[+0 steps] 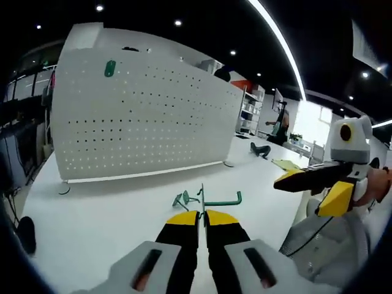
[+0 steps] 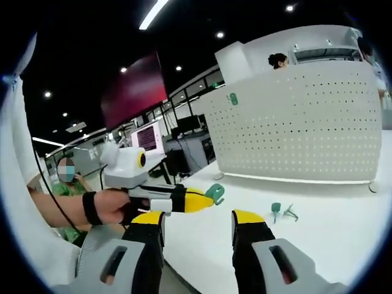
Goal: Insert the hook assembly into the mounting plate slot until the hook locks in place.
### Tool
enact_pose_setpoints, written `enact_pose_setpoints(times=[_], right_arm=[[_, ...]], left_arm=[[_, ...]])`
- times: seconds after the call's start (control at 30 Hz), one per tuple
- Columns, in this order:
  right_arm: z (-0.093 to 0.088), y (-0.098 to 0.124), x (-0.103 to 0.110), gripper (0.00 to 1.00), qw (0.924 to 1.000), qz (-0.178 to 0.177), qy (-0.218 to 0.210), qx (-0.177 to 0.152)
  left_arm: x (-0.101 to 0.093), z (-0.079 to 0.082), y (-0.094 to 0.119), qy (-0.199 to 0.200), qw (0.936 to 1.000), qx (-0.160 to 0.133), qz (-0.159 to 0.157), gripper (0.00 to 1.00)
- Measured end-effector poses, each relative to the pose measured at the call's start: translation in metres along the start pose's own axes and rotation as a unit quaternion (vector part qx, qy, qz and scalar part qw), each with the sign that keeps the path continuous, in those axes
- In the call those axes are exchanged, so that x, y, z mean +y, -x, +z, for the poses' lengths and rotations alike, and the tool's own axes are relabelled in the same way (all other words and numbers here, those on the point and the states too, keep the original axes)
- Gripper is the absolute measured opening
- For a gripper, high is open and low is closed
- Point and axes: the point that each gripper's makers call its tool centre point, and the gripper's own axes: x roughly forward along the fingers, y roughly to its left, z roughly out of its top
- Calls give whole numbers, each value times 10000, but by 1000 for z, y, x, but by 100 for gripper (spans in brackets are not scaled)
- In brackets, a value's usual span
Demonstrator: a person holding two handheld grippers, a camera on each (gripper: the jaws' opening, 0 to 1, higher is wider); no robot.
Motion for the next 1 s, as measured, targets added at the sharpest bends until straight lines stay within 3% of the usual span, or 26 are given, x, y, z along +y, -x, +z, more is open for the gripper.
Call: enact_pose_setpoints(times=[0.23, 0.5, 1.0], right_arm=[[-2, -2, 6, 41, 9999, 24, -145, -32], [5, -4, 7, 32, 9986, -3, -417, -322], [6, -7, 4, 23, 9955, -160, -844, -400]], left_arm=[[-2, 5, 12, 102, 9997, -198, -45, 4], [-12, 11, 18, 129, 9988, -419, -216, 4], [-36, 16, 23, 0, 9964, -575, -620, 4]])
